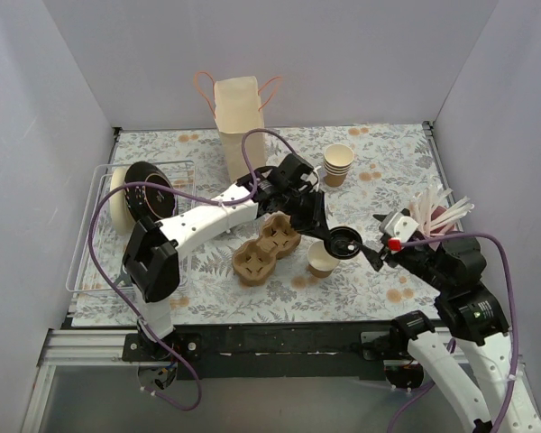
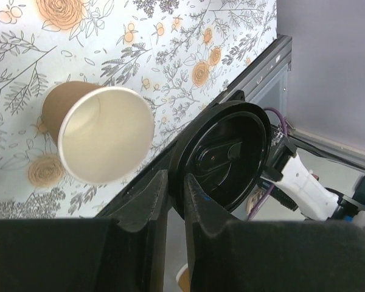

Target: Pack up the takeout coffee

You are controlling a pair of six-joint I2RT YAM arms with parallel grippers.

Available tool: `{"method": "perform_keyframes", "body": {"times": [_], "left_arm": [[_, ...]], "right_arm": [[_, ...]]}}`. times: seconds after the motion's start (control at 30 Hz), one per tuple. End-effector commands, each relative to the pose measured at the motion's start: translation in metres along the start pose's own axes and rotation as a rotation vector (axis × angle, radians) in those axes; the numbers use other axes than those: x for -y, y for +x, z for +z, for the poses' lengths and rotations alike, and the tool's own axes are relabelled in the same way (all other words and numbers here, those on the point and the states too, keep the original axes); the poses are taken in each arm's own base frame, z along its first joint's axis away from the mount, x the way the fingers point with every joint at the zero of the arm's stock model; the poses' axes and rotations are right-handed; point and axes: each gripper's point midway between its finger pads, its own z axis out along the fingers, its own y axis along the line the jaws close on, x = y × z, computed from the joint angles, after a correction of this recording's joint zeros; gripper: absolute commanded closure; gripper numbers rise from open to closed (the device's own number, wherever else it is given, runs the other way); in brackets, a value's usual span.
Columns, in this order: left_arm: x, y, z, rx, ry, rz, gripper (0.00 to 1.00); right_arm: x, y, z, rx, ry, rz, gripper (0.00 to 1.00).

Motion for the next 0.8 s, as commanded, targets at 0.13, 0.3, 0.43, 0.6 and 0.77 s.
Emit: {"method": "perform_keyframes", "body": {"times": [0.13, 0.3, 0.43, 0.6, 0.77], "left_arm": [[0.005, 0.009, -0.031, -0.120, -0.061, -0.069, 1.00], [0.015, 0.007, -0.032, -0.156, -0.014, -0.124, 1.00], [0.033, -0.007, -0.036, -0.153, 0.041, -0.158, 1.00], [0.057, -0.029, -0.040, -0.143, 0.138, -0.210, 1.00], [0.063, -0.043, -0.046, -0.136, 0.171, -0.252, 1.00]], "right_arm": [[-0.025, 0.005, -0.006, -0.025, -0.253, -0.427, 0.26], [-0.024, -0.003, -0.004, -0.014, -0.300, -0.552, 0.28], [-0.021, -0.002, -0.002, -0.044, -0.318, -0.612, 0.28], [-0.024, -0.008, -0.001, -0.032, -0.346, -0.623, 0.28], [-0.021, -0.002, -0.002, -0.070, -0.352, -0.659, 0.28]]}}
